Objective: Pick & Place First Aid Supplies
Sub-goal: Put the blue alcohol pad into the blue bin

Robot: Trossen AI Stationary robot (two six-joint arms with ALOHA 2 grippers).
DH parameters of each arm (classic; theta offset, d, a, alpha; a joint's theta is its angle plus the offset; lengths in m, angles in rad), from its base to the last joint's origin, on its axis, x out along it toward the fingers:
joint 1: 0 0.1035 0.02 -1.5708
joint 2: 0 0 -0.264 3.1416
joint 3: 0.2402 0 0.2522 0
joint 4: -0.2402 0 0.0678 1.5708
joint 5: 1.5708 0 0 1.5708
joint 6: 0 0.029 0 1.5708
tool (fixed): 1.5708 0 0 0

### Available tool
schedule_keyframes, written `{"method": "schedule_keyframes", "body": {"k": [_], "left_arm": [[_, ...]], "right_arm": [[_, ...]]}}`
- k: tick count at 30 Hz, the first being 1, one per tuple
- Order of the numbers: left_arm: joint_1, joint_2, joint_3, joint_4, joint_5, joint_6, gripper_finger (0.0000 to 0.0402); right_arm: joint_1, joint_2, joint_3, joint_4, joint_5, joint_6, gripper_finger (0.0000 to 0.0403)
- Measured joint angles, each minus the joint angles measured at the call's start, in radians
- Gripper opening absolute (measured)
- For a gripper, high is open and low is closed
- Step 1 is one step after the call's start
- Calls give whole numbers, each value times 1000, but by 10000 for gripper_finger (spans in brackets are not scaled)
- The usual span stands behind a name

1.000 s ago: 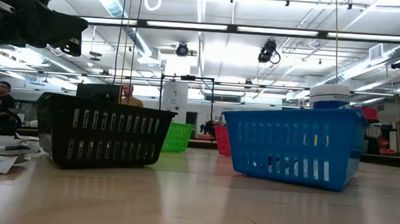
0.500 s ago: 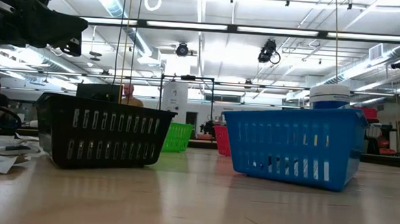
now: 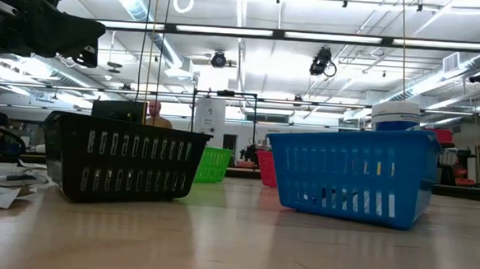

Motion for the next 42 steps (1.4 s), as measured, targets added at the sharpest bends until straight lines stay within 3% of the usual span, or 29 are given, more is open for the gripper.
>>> {"method": "schedule_keyframes", "body": {"k": [9,25,42], "left_arm": [[0,0,0,0,0,0,25],[0,0,0,0,0,0,25],[0,0,0,0,0,0,25]], "right_arm": [[-131,-1,118,20,127,-199,203],[-442,0,221,69,113,-421,204],[-599,117,223,159,75,-468,204]]}}
